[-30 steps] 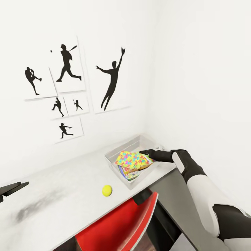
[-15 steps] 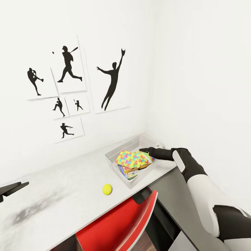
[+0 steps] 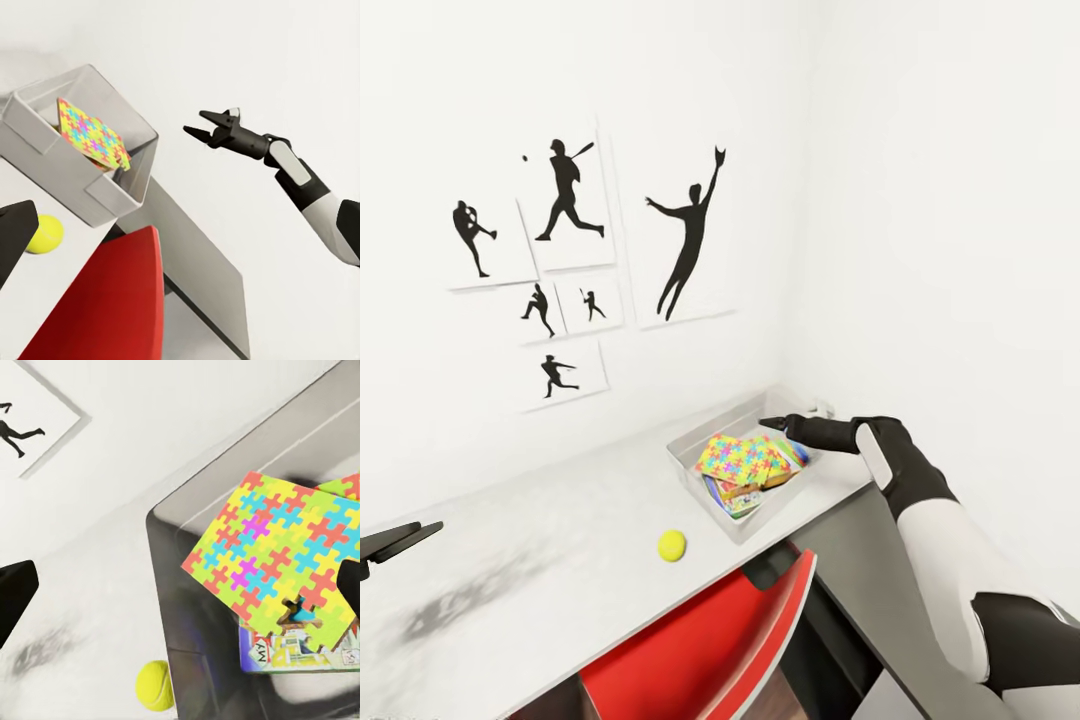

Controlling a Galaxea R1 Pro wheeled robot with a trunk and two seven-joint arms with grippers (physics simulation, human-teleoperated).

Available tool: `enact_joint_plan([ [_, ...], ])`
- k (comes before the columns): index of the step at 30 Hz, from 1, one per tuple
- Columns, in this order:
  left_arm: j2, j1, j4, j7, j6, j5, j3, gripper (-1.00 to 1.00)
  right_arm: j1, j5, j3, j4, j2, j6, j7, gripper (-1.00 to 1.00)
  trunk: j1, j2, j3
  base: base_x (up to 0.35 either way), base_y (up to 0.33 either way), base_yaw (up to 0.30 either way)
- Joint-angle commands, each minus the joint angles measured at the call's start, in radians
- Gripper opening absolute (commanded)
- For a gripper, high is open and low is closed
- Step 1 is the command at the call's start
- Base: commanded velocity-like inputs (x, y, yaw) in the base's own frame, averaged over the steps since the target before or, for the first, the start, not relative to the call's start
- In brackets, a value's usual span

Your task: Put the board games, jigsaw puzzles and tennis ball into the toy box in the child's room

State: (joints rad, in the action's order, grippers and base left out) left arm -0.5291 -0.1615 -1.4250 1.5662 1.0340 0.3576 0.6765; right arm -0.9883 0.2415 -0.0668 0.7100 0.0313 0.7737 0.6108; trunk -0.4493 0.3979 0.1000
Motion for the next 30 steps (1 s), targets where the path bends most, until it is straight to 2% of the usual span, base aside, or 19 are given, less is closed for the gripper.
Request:
enact_joint_plan([
  [1, 0.0, -0.001, 0.0, 0.005, 0.011, -0.002, 0.0, 1.0, -0.001, -0.001, -0.002, 0.013, -0.004, 0.02, 0.001, 1.0, -0.001, 0.002, 0.001, 0.0, 0.0, 0.15],
  [6, 0.0, -0.001, 0.0, 0.005, 0.011, -0.002, 0.0, 1.0, -0.001, -0.004, -0.001, 0.044, -0.015, 0.051, -0.003, 1.0, -0.001, 0.002, -0.007, -0.059, 0.0, 0.169],
  [14, 0.0, -0.001, 0.0, 0.005, 0.011, -0.002, -0.001, 1.0, -0.001, -0.005, 0.006, 0.077, -0.019, 0.063, -0.01, 1.0, -0.001, 0.002, -0.019, -0.074, 0.0, 0.187],
  [22, 0.0, -0.001, 0.0, 0.005, 0.011, -0.002, 0.0, 1.0, -0.002, -0.002, 0.047, 0.086, -0.034, 0.111, -0.1, 1.0, -0.001, 0.002, -0.03, -0.244, 0.0, 0.199],
  [30, 0.0, -0.001, 0.0, 0.005, 0.011, -0.002, 0.0, 1.0, -0.003, -0.003, 0.053, 0.103, -0.051, 0.129, -0.128, 1.0, -0.001, 0.002, -0.041, -0.092, 0.0, 0.202],
])
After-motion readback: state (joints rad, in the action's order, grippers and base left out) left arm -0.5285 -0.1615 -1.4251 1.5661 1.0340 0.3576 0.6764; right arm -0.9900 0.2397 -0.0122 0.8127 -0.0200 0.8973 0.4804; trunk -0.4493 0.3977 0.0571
